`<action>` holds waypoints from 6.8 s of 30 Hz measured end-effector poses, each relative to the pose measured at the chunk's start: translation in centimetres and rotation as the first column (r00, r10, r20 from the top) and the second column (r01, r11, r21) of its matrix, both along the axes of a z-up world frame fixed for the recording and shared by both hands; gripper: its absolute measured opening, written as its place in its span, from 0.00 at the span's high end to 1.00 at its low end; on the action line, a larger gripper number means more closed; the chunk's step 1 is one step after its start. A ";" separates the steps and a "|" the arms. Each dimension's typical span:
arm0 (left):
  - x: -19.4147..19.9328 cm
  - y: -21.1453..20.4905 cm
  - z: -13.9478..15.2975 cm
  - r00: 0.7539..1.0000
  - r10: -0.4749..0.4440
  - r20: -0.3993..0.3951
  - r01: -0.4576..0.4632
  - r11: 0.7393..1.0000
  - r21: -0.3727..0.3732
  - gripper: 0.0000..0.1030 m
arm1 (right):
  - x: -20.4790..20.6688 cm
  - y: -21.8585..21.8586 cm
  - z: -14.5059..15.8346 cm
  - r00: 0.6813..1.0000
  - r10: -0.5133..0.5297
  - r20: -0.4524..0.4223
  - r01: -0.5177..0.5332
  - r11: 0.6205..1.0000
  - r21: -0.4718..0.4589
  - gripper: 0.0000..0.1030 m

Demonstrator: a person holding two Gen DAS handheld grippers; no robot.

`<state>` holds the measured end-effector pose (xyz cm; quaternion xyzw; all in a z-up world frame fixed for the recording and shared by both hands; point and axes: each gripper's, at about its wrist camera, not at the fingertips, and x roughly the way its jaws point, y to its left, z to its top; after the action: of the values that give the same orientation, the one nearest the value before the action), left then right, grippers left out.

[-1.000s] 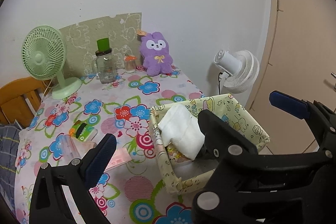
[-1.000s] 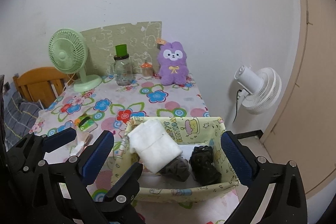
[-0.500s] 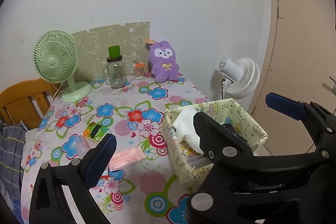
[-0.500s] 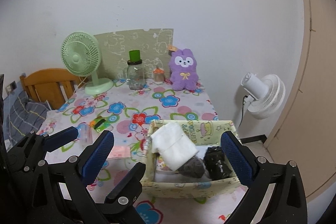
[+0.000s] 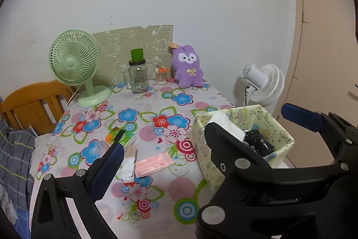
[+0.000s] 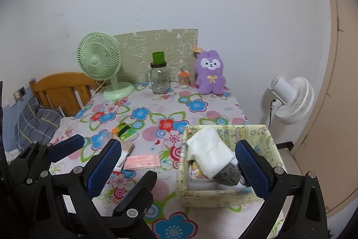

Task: Organize soft objects
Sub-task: 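Withdraw both tools from the gift box back over the table, then move both tools toward the white wrapped pad and pink paper packet, then grasp the white wrapped pad with the left tool, then grasp the pink paper packet with the right tool, then carry the pink packet with the right tool while the left tool carries the white pad toward the box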

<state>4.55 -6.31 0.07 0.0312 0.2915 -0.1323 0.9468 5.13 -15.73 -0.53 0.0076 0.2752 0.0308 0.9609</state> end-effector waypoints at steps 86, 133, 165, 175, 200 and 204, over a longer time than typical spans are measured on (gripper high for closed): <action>10.5 8.5 -14.9 0.943 0.084 -0.322 -0.087 0.996 0.007 0.56 | 12.6 8.9 -16.3 0.933 0.088 -0.350 -0.064 0.995 0.079 0.20; 9.9 8.9 -15.1 0.939 0.148 -0.309 -0.126 0.988 0.089 0.74 | 14.2 10.3 -16.6 0.890 0.226 -0.396 -0.234 0.972 0.030 0.21; 9.2 8.2 -14.9 0.938 0.140 -0.318 -0.113 0.988 0.102 0.75 | 14.0 10.4 -17.2 0.880 0.238 -0.412 -0.234 0.970 0.061 0.61; 7.9 7.9 -13.2 0.946 0.143 -0.291 -0.126 0.989 0.074 0.75 | 12.3 9.9 -15.4 0.900 0.206 -0.384 -0.201 0.978 0.054 0.60; 3.6 6.1 -6.7 0.974 0.150 -0.171 -0.147 0.989 0.029 0.75 | 7.3 7.4 -8.3 0.952 0.170 -0.256 -0.161 0.985 0.055 0.60; 2.7 5.8 -5.5 0.976 0.160 -0.144 -0.158 0.987 0.028 0.74 | 6.4 7.0 -7.2 0.957 0.172 -0.232 -0.162 0.985 0.061 0.60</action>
<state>7.27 -0.52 -5.43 0.0059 0.3627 -0.0556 0.9302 11.53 -8.72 -7.69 0.0079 0.3866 0.1164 0.9149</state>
